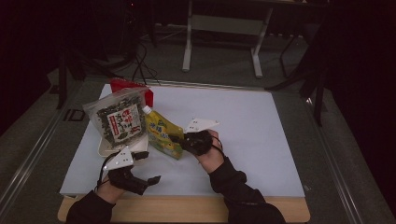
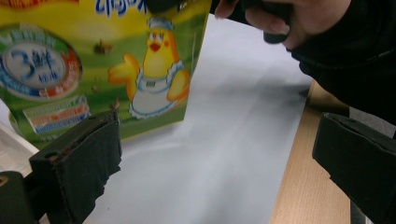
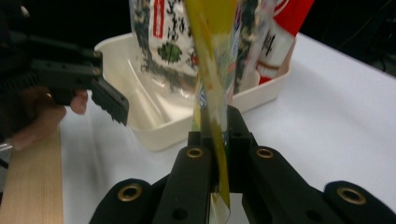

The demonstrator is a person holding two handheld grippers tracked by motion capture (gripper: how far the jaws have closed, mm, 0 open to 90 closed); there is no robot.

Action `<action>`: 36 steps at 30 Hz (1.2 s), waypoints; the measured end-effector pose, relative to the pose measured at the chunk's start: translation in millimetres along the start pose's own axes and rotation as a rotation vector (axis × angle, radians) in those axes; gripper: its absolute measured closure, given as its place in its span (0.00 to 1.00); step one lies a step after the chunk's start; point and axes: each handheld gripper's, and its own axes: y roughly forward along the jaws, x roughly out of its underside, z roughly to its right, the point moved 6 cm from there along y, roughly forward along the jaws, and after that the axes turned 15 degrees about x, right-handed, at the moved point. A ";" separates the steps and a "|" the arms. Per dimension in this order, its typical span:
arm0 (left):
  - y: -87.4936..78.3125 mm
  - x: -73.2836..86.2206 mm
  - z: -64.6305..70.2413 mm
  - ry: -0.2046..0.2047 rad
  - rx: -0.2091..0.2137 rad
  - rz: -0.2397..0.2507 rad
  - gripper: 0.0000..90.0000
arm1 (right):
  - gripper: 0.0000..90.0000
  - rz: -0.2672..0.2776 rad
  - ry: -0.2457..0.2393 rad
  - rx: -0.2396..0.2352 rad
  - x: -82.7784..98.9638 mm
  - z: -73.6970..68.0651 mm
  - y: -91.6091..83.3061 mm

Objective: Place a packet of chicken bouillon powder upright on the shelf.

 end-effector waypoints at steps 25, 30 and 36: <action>17.6 8.4 14.4 0.051 0.118 -0.069 0.02 | 1.00 0.152 -0.100 -0.124 -56.3 6.4 -35.3; 22.2 12.1 18.0 0.054 0.149 -0.092 0.02 | 1.00 0.169 -0.127 -0.178 -63.2 -3.2 -31.2; 24.8 15.3 20.4 0.055 0.174 -0.109 0.02 | 1.00 0.164 -0.174 -0.266 -67.6 -21.0 -13.0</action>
